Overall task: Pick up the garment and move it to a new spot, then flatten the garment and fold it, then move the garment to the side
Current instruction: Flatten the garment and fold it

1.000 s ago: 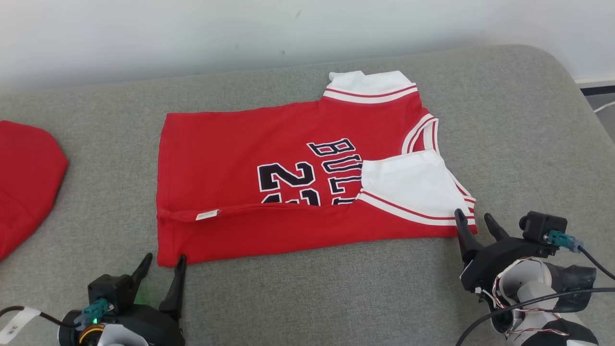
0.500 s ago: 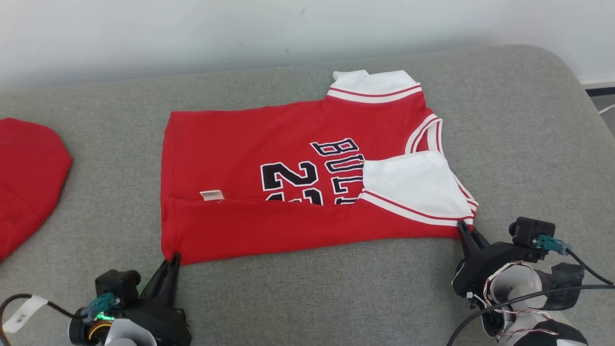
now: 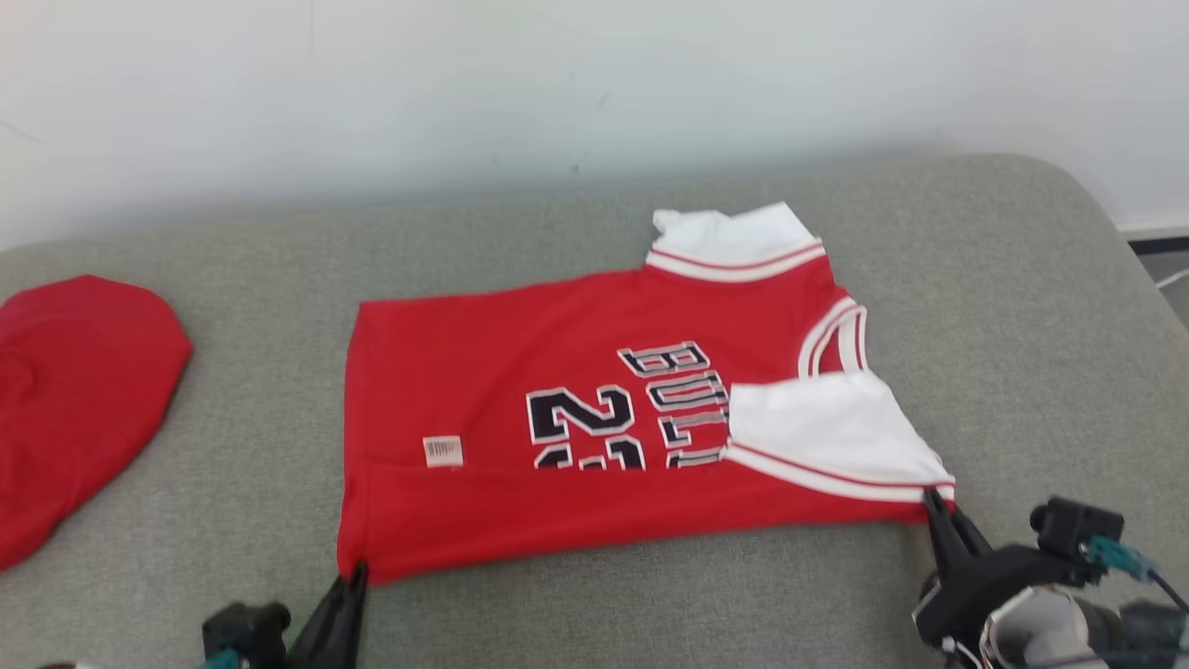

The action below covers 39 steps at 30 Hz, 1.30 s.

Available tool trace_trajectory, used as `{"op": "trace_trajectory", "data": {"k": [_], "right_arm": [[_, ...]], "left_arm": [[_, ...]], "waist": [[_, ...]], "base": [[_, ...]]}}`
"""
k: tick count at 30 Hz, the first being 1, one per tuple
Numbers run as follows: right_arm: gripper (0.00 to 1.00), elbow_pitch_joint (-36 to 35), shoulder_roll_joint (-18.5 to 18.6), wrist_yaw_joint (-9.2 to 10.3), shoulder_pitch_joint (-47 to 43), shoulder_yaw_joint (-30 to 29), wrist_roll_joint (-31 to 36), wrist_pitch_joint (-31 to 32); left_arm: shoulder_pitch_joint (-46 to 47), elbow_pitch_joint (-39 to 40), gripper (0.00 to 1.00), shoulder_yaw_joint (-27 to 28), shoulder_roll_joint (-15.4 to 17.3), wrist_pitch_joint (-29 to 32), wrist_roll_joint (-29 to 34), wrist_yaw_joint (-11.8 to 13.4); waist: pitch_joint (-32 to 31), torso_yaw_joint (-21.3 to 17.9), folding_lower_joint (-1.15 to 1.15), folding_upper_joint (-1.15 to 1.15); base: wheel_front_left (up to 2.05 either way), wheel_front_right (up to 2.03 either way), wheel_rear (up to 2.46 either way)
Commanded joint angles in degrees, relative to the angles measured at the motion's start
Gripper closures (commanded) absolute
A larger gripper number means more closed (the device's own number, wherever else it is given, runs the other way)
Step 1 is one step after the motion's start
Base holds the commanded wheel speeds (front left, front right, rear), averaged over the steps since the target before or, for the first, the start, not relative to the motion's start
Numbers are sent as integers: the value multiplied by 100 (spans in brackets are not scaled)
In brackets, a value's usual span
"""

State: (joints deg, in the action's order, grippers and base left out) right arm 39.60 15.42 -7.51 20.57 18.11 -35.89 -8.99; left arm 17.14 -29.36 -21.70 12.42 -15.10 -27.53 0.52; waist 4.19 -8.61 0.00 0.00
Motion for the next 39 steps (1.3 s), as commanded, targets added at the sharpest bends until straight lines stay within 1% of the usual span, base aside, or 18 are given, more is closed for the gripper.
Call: {"op": "trace_trajectory", "data": {"k": [1, 5, 9, 12, 16, 17, 21, 28, 33, 38, 39], "right_arm": [[100, -156, 83, 3, -223, -76, 6, 39], [100, -742, 93, 4, -789, -383, 121, 245], [100, -1461, -21, 4, -1411, -770, 326, 598], [100, -2061, -161, 4, -1853, -1089, 523, 919], [100, -2859, -454, 4, -2382, -1428, 768, 1404], [100, -2859, -454, 4, -2382, -1428, 768, 1404], [100, -3483, -693, 4, -2759, -1690, 1003, 1810], [100, -3955, -845, 4, -3011, -2021, 1296, 2133], [100, -3990, -905, 4, -3049, -2108, 1371, 2246], [100, -3920, -936, 4, -3084, -2160, 1417, 2316], [74, -3923, -942, 4, -3071, -2166, 1431, 2296]], "left_arm": [[-212, 94, 100, 23, 53, -6, 19, 66], [-570, 407, 100, 19, 94, 15, -23, 180], [-862, 768, 100, 25, 164, 86, -48, 297], [-1060, 1057, 100, 52, 231, 161, -59, 399], [-1246, 1359, 100, 75, 311, 252, -89, 517], [-1246, 1359, 100, 75, 311, 252, -89, 517], [-1412, 1589, 100, 57, 314, 328, -101, 614], [-1555, 1783, 100, 19, 341, 399, -128, 684], [-1728, 1899, 100, -15, 288, 415, -177, 752], [-1796, 1905, 100, -37, 278, 418, -211, 767], [-1802, 1894, 100, -40, 272, 411, -217, 769]], "waist": [[-108, 59, 0, 0], [-172, 101, 0, 0], [-188, 130, 0, 0], [-173, 143, 0, 0], [-147, 153, 0, 0], [-147, 153, 0, 0], [-135, 146, 0, 0], [-147, 159, 0, 0], [-206, 169, 0, 0], [-229, 203, 0, 0], [-232, 206, 0, 0]], "base": [[0, 0, 0], [0, 0, 0], [0, 0, 0], [0, 0, 0], [0, 0, 0], [0, 0, 0], [0, 0, 0], [0, 0, 0], [0, 0, 0], [0, 0, 0], [0, 0, 0]]}}
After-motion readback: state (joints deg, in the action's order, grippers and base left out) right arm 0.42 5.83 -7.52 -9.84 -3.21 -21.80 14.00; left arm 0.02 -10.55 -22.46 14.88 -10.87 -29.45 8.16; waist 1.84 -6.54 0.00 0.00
